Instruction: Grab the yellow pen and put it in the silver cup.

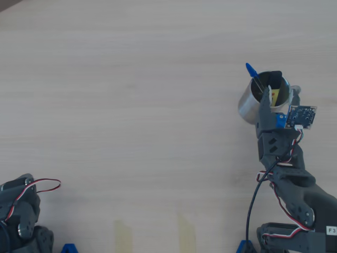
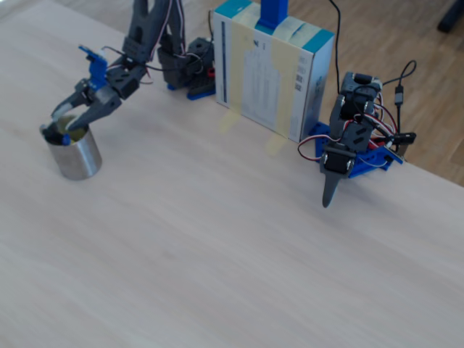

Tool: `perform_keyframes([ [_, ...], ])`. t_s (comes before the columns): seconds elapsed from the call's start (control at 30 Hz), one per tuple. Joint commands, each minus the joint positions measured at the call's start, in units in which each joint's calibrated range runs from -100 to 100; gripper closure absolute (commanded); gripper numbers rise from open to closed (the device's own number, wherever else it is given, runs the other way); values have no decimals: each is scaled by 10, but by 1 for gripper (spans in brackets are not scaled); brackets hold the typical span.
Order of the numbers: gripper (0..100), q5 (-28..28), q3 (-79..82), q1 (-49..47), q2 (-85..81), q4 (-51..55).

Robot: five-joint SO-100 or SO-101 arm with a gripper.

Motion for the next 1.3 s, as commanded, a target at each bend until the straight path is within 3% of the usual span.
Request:
perform_keyframes([
  [0.0,72,5,-19,0,-29,4],
  [0.17,68,3,-17,0,-40,8],
  [0.6,51,3,-18,-26,-98,138],
  [0.87,51,4,-17,-34,-132,152],
  [1.27,51,5,-16,-64,-222,270],
])
